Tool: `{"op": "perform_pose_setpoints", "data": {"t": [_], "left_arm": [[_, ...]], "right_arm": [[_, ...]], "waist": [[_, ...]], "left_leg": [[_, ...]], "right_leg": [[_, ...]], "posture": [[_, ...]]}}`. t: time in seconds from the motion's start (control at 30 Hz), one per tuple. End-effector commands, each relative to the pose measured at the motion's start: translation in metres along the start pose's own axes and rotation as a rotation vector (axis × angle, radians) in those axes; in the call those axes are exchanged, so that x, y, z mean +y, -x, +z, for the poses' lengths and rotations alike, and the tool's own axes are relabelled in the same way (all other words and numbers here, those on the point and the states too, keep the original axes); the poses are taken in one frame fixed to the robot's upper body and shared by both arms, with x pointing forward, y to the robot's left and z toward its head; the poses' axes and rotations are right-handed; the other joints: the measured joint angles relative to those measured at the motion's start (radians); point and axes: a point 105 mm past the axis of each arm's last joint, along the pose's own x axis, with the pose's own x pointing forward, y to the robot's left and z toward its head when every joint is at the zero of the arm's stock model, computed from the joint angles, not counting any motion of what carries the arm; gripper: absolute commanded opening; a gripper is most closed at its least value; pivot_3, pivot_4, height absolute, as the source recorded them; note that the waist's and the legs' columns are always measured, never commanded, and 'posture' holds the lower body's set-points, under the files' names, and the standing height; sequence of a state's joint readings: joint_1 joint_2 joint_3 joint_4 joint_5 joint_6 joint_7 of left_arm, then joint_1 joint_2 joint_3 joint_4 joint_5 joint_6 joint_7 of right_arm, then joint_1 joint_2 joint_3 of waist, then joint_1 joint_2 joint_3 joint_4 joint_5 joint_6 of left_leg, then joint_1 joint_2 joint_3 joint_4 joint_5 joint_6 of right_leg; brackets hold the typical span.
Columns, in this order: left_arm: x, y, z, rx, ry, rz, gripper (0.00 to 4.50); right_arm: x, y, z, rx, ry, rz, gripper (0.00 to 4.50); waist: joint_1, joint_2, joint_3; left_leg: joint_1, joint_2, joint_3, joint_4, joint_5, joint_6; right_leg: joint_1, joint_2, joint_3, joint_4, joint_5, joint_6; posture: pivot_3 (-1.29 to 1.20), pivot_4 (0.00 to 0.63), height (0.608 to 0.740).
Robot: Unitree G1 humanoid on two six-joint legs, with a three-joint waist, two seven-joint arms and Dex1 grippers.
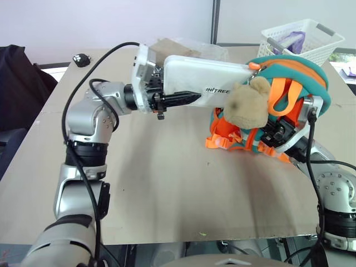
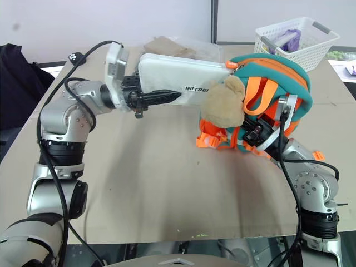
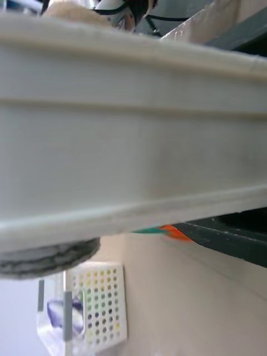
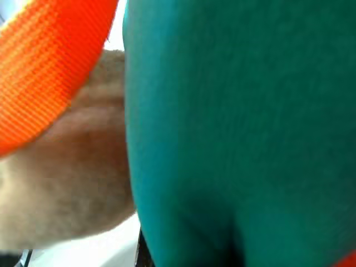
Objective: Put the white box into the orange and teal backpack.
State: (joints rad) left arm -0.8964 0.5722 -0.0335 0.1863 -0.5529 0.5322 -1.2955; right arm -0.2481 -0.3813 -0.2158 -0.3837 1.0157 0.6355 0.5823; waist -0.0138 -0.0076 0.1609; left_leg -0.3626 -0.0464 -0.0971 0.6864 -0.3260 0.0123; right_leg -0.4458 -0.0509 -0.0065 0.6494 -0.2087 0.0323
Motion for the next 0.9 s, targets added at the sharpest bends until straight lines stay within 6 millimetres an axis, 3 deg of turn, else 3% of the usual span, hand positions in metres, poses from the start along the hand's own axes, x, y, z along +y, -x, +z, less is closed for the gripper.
{"op": "perform_pose_setpoints", "data": {"t": [0.03,0.2,0.23,0.33,0.4,0.57,0.6,0.67,0.7,0.73,0.8,0.9], "left_arm": [[-0.008,-0.026,-0.005,0.061,-0.06,-0.17,1.15],[0.002,-0.04,-0.04,0.273,-0.059,-0.214,1.15],[0.011,-0.047,-0.041,0.279,-0.086,-0.17,1.15],[0.028,-0.08,-0.017,0.109,-0.047,-0.097,1.15],[0.033,-0.094,-0.016,0.094,-0.073,-0.077,1.15],[0.023,-0.142,-0.024,0.12,-0.119,-0.12,1.15],[0.018,-0.151,-0.028,0.127,-0.137,-0.134,2.14],[0.014,-0.161,-0.03,0.101,-0.142,-0.127,2.6],[0.014,-0.161,-0.028,0.078,-0.13,-0.12,3.22],[0.015,-0.159,-0.025,0.051,-0.124,-0.11,3.47],[0.019,-0.147,-0.017,-0.021,-0.102,-0.075,4.39],[0.026,-0.12,-0.014,-0.061,-0.067,-0.004,4.46]], "right_arm": [[0.002,0.004,0.007,-0.014,0.035,-0.008,0.03],[-0.001,0.009,0.008,-0.019,0.052,-0.037,0.03],[-0.002,0.009,0.009,-0.022,0.053,-0.041,0.03],[-0.002,0.01,0.005,-0.021,0.052,-0.043,0.03],[-0.001,0.01,0.004,-0.022,0.053,-0.043,0.03],[0.0,0.008,0.002,-0.032,0.054,-0.041,0.03],[0.0,0.008,0.002,-0.035,0.057,-0.044,0.0],[-0.001,0.008,0.003,-0.04,0.061,-0.049,0.0],[0.0,0.008,0.002,-0.041,0.062,-0.05,0.0],[0.0,0.008,0.002,-0.04,0.064,-0.054,0.0],[0.0,0.008,0.0,-0.041,0.066,-0.063,0.0],[0.002,0.01,0.0,-0.044,0.068,-0.073,0.0]], "waist": [[0.009,0.0,0.0],[0.004,-0.001,0.0],[0.004,-0.001,0.0],[0.014,-0.001,-0.001],[0.015,-0.002,0.0],[0.002,-0.002,0.0],[0.002,-0.002,0.0],[0.002,-0.002,0.0],[0.002,-0.002,0.0],[0.002,-0.002,0.0],[0.0,-0.002,0.0],[-0.005,-0.002,0.0]], "left_leg": [[0.0,-0.001,-0.001,0.001,0.0,0.0],[0.0,-0.002,0.001,0.002,0.0,0.002],[0.0,-0.002,0.001,0.002,0.0,0.002],[0.0,-0.003,0.001,0.003,0.001,0.002],[-0.001,-0.003,0.001,0.003,0.001,0.003],[0.0,-0.003,0.006,0.003,0.001,0.003],[0.0,-0.003,0.006,0.003,0.001,0.003],[0.0,-0.003,0.006,0.003,0.001,0.004],[0.001,-0.003,0.007,0.003,0.001,0.004],[0.001,-0.003,0.006,0.003,0.001,0.004],[0.002,-0.002,0.007,0.003,0.001,0.004],[0.002,-0.002,0.007,0.003,0.001,0.004]], "right_leg": [[0.0,0.001,-0.001,0.0,0.0,0.0],[0.001,0.003,-0.001,0.002,0.0,0.0],[0.001,0.003,-0.001,0.002,0.0,0.0],[0.001,0.002,-0.001,0.003,0.0,0.001],[0.001,0.002,-0.001,0.003,0.001,0.001],[0.0,0.002,0.002,0.004,0.001,0.002],[0.0,0.002,0.001,0.004,0.001,0.002],[0.0,0.002,0.001,0.005,0.001,0.002],[0.0,0.002,0.002,0.006,0.001,0.002],[0.0,0.002,0.002,0.006,0.001,0.002],[0.0,0.002,0.003,0.007,0.001,0.002],[-0.001,0.002,0.004,0.008,0.001,0.002]], "posture": [[0.0,0.15,0.725],[0.0,0.15,0.725],[0.0,0.15,0.725],[0.0,0.15,0.725],[0.0,0.15,0.725],[0.0,0.15,0.725],[0.0,0.15,0.725],[0.0,0.15,0.725],[0.0,0.15,0.725],[0.0,0.15,0.725],[0.0,0.15,0.725],[0.0,0.15,0.725]]}}
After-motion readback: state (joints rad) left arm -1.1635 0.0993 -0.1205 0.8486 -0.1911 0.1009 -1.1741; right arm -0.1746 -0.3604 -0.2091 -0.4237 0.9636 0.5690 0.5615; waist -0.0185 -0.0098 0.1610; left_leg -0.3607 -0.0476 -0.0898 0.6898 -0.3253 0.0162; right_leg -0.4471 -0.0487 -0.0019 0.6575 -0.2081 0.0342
